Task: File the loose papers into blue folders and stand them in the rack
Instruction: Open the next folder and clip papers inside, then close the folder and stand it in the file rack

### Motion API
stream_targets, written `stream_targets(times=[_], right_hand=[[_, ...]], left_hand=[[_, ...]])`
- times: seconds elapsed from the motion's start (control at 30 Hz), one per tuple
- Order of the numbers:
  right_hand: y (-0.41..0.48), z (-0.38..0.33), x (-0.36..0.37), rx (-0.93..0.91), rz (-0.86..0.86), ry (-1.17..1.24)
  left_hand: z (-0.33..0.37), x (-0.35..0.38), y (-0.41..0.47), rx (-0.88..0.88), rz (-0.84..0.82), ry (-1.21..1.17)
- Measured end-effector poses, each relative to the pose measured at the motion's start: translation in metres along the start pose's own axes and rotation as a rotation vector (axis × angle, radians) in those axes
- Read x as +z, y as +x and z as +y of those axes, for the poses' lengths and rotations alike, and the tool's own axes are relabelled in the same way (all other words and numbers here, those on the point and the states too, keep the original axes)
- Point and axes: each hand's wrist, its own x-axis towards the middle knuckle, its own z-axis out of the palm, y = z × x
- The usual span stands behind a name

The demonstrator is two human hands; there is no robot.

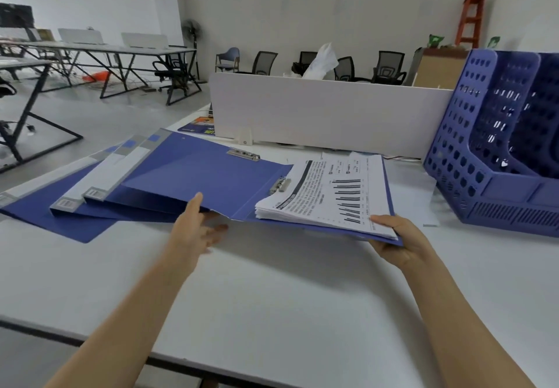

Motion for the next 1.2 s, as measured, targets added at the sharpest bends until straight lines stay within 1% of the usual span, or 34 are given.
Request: stream_targets(times=[0.03,0.1,0.2,0.27,0.37,0.47,0.53,0.6,0.67,0.77,0.8,0.87,0.97,1.03,1.1,1.2], right_hand=[[-0.001,0.0,0.0,0.001,-0.008,0.009],[-0.001,0.0,-0.001,0.009,-0.014,0.003],[0.003,-0.001,-0.004,0.028,0.01,-0.108],[0.005,0.001,-0.003,0.046,0.013,-0.179],[0.007,0.006,0.002,0.052,0.04,-0.251],[0.009,0.012,0.007,0.055,0.059,-0.217],[0.012,0.014,0.006,0.054,0.049,-0.161],[0.012,0.016,0.007,0.073,0.02,-0.104],[0.01,0.017,0.008,0.094,-0.018,-0.077],[0.01,0.019,0.01,0.106,-0.016,-0.084],[0.011,0.019,0.01,0.117,0.002,-0.097],[0.011,0.02,0.008,0.126,0.016,-0.141],[0.009,0.018,0.006,0.081,-0.007,-0.223],[0.009,0.019,0.004,0.081,0.029,-0.326],[0.008,0.02,0.003,0.088,0.065,-0.412],[0.008,0.018,0.004,0.065,0.065,-0.432]], left_hand=[[0.001,0.004,0.004,0.042,0.017,-0.086],[0.0,0.013,0.011,0.164,0.053,-0.128],[-0.001,0.024,0.014,0.29,-0.007,-0.208],[-0.004,0.024,0.016,0.344,-0.032,-0.195],[-0.011,0.016,0.02,0.389,-0.083,-0.105],[-0.019,0.015,0.02,0.441,-0.166,0.068],[-0.019,0.022,0.013,0.488,-0.222,0.265],[-0.022,0.028,0.011,0.564,-0.244,0.581],[-0.026,0.03,0.004,0.569,-0.266,0.918],[-0.031,0.031,-0.002,0.531,-0.35,1.299],[-0.033,0.031,0.0,0.543,-0.384,1.434],[-0.033,0.031,-0.001,0.586,-0.407,1.619],[-0.034,0.032,-0.005,0.634,-0.416,1.723],[-0.034,0.032,-0.006,0.621,-0.423,1.741],[-0.034,0.032,-0.005,0.572,-0.438,1.721],[-0.034,0.03,-0.004,0.519,-0.468,1.632]])
